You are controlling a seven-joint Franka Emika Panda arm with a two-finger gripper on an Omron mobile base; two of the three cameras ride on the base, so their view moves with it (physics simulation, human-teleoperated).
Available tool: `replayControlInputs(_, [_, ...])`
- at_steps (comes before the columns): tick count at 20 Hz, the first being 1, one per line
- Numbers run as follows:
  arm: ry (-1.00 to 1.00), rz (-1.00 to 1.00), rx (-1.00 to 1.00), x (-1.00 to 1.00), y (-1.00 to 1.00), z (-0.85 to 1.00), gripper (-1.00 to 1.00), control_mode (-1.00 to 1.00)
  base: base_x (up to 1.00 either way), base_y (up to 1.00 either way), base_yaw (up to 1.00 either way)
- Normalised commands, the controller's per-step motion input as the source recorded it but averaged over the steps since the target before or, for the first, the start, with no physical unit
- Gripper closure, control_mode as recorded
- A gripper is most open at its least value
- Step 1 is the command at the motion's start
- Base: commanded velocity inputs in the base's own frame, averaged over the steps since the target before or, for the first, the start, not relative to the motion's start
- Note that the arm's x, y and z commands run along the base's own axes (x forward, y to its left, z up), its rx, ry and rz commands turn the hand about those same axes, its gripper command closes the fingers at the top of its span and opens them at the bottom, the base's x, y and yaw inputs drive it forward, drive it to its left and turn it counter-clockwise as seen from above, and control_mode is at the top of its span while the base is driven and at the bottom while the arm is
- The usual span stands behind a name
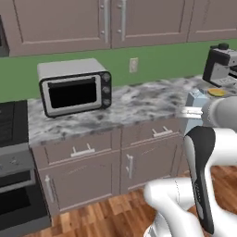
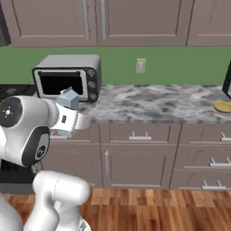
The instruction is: Take a sugar cube from the saucer and place it inside the coffee. Then, grab milk from the fridge and place it next to the coffee on the counter to sweeten the coffee.
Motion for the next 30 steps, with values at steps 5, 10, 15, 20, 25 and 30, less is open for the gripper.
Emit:
replayControlInputs(5, [0.00,0.00,0.00,0.00,0.00,0.00,1.00,1.00,0.72,-1.00,-0.27])
replayControlInputs(10, [0.00,0.00,0.00,0.00,0.00,0.00,1.00,1.00,1.00,-0.99,-0.07])
replayControlInputs(15, [0.00,0.00,0.00,0.00,0.00,0.00,1.00,1.00,0.97,-1.00,-0.01])
replayControlInputs(20, [0.00,0.00,0.00,0.00,0.00,0.00,1.00,1.00,0.78,-1.00,0.00])
replayControlInputs(25, [0.00,0.00,0.00,0.00,0.00,0.00,1.00,1.00,0.17,-1.00,0.00])
replayControlInputs(30, [0.00,0.00,0.00,0.00,0.00,0.00,1.00,1.00,0.00,-1.00,0.04])
